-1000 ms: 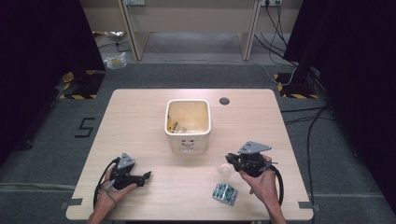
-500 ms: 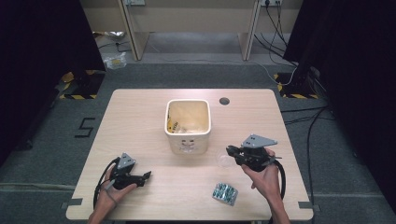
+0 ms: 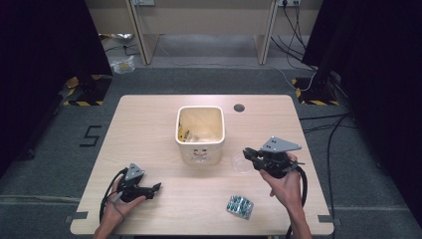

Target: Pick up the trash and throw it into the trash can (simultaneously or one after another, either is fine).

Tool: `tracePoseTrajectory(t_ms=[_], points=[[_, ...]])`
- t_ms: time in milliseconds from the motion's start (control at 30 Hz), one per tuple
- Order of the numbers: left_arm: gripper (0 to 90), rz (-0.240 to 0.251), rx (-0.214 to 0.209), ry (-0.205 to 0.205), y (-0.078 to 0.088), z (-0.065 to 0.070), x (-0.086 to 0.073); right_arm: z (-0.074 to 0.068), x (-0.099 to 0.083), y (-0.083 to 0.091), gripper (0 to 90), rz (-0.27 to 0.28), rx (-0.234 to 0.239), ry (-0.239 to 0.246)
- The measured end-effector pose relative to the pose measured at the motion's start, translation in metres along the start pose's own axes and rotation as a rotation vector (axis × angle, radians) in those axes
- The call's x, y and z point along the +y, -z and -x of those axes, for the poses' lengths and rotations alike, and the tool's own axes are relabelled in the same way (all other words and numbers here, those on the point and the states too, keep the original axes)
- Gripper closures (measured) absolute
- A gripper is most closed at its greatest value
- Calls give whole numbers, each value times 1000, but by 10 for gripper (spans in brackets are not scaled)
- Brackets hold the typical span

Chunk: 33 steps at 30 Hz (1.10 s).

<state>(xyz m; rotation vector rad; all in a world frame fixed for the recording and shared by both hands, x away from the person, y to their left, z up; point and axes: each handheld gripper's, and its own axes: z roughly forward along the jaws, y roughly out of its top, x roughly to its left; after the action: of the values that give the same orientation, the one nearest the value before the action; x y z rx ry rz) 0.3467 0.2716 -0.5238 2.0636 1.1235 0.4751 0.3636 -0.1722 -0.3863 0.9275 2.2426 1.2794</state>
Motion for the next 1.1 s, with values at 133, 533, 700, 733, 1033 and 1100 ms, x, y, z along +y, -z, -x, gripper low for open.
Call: tracePoseTrajectory(t_ms=[133, 533, 700, 733, 1033, 1100], points=[[141, 0, 0, 0, 0, 0, 0, 2, 5, 4, 830, 16, -11, 2], [141, 0, 0, 0, 0, 0, 0, 7, 20, 12, 829, 66, -33, 6], [141, 0, 0, 0, 0, 0, 0, 10, 24, 15, 830, 80, -35, -6], [141, 0, 0, 0, 0, 0, 0, 11, 26, 15, 829, 82, -38, -5], [141, 0, 0, 0, 0, 0, 0, 14, 45, 20, 830, 103, -42, 11], [141, -2, 3, 0, 0, 0, 0, 14, 50, 21, 829, 106, -47, 18]])
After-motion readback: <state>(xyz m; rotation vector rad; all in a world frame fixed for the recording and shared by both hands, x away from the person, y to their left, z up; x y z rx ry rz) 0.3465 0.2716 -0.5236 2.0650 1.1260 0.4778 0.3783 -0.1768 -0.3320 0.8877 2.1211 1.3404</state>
